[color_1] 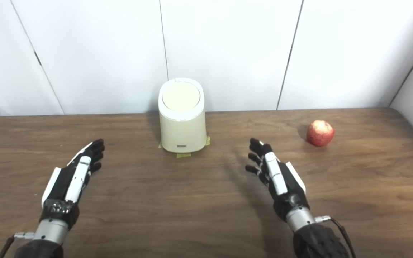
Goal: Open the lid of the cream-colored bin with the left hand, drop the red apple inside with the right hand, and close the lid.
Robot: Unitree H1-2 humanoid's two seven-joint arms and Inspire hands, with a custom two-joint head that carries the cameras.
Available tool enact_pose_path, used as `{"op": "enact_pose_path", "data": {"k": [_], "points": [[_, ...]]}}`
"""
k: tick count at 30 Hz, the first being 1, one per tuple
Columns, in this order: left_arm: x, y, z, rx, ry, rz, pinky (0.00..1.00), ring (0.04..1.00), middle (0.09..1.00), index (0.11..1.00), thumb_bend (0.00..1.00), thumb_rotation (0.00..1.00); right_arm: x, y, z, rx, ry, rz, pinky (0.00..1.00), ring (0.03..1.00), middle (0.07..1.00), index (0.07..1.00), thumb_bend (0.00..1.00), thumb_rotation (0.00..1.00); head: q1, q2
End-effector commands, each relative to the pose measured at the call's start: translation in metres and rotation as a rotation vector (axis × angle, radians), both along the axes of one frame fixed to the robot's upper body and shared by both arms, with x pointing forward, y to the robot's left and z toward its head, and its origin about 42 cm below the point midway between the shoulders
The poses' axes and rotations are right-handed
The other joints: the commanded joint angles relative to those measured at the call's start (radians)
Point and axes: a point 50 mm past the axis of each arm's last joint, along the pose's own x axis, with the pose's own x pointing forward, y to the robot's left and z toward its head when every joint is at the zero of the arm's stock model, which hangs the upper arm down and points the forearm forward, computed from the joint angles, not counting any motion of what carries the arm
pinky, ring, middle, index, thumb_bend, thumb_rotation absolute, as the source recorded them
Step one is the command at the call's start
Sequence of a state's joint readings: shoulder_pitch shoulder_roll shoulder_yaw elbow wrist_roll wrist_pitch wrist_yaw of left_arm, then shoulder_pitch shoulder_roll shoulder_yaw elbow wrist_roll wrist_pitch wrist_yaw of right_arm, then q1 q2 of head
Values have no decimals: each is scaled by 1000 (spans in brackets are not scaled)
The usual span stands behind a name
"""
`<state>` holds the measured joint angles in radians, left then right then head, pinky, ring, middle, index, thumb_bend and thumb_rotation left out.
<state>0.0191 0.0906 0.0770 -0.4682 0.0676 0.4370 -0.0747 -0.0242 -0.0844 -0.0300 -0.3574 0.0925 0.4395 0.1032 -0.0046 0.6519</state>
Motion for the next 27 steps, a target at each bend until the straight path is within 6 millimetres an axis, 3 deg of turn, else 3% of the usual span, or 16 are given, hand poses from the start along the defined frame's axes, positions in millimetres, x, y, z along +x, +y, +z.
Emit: {"op": "enact_pose_path", "data": {"k": [1, 9, 17, 22, 27], "points": [[2, 0, 14, -13, -65, 2, 933, 928, 911, 901, 303, 938, 5, 1, 19, 13, -78, -3, 848, 933, 946, 925, 556, 1000, -3, 1], [0, -3, 2, -47, -64, 2, 900, 911, 897, 886, 311, 900, 5, 0, 15, -2, -59, 9, 856, 943, 954, 936, 572, 1000, -12, 9], [1, -4, 5, -44, -74, -2, 900, 913, 902, 892, 306, 885, 6, 1, 16, 4, -66, 0, 848, 931, 946, 926, 575, 1000, 0, 4], [2, 0, 8, -20, -72, 0, 934, 925, 908, 903, 315, 888, 6, 2, 14, 2, -71, 0, 842, 933, 945, 927, 571, 1000, 9, -29], [8, -1, 26, 75, -91, -13, 896, 922, 911, 914, 413, 757, 5, 2, 9, 2, -64, -2, 839, 932, 942, 927, 570, 1000, 22, -71]]}}
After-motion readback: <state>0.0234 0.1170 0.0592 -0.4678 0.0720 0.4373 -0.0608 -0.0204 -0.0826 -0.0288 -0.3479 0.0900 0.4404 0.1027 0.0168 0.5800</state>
